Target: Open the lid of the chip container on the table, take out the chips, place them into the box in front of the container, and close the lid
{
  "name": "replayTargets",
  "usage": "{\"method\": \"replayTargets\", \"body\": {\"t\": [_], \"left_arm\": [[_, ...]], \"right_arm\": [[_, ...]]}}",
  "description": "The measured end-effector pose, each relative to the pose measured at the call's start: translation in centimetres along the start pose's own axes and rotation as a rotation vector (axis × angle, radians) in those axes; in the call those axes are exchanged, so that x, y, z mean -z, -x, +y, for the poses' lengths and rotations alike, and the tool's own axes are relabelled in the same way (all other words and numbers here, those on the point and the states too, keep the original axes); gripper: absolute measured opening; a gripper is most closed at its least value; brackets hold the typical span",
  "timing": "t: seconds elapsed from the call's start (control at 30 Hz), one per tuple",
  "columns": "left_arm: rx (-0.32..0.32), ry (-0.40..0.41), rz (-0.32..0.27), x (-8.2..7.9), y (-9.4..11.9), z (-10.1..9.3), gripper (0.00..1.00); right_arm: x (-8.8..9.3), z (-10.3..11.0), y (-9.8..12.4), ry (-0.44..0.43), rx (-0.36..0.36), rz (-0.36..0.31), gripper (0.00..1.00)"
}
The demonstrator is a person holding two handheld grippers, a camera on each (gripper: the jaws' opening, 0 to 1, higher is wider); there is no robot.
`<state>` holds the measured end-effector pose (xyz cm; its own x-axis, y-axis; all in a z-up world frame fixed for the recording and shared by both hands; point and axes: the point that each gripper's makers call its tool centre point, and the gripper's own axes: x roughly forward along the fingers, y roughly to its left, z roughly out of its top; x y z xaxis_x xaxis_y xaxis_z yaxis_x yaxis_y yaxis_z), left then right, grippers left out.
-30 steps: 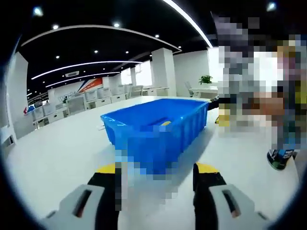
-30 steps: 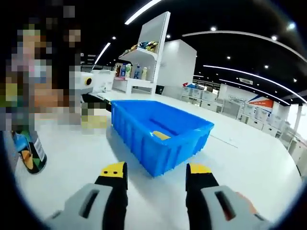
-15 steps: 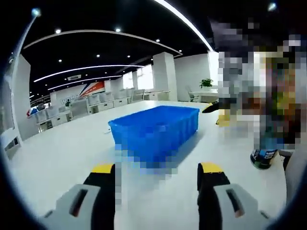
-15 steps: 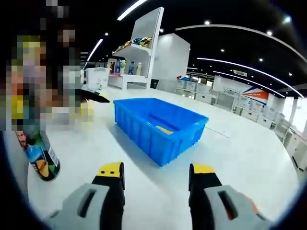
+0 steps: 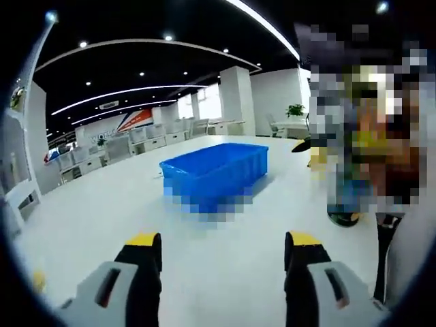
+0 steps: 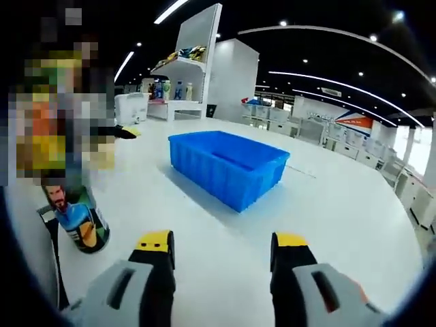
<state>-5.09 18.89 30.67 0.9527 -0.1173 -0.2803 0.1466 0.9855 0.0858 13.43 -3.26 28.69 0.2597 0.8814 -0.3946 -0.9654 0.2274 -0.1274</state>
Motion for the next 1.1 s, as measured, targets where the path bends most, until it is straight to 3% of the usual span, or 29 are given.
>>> {"method": "replayTargets", "body": {"t": [0.07, 0.27, 0.47, 0.87, 1.1], "left_arm": [[-0.005, 0.041, -0.027, -0.7, 0.5, -0.4, 0.72], [0.006, -0.038, 0.041, -0.3, 1.5, -2.8, 0.73], [0.032, -0.021, 0.04, -0.7, 2.7, -4.5, 0.74], [0.035, 0.021, 0.088, -0.2, 4.3, -5.5, 0.75], [0.042, 0.029, 0.11, 0.0, 4.7, -6.0, 0.75]], "right_arm": [[0.2, 0.7, 0.4, 0.006, -0.017, 0.008, 0.57], [1.0, 1.8, 1.8, 0.023, -0.016, 0.064, 0.59], [1.9, 1.4, 3.4, -0.021, 0.016, 0.104, 0.59], [0.1, 2.8, 6.7, -0.005, 0.051, 0.114, 0.58], [0.3, 3.3, 7.5, -0.008, 0.052, 0.125, 0.58]]}}
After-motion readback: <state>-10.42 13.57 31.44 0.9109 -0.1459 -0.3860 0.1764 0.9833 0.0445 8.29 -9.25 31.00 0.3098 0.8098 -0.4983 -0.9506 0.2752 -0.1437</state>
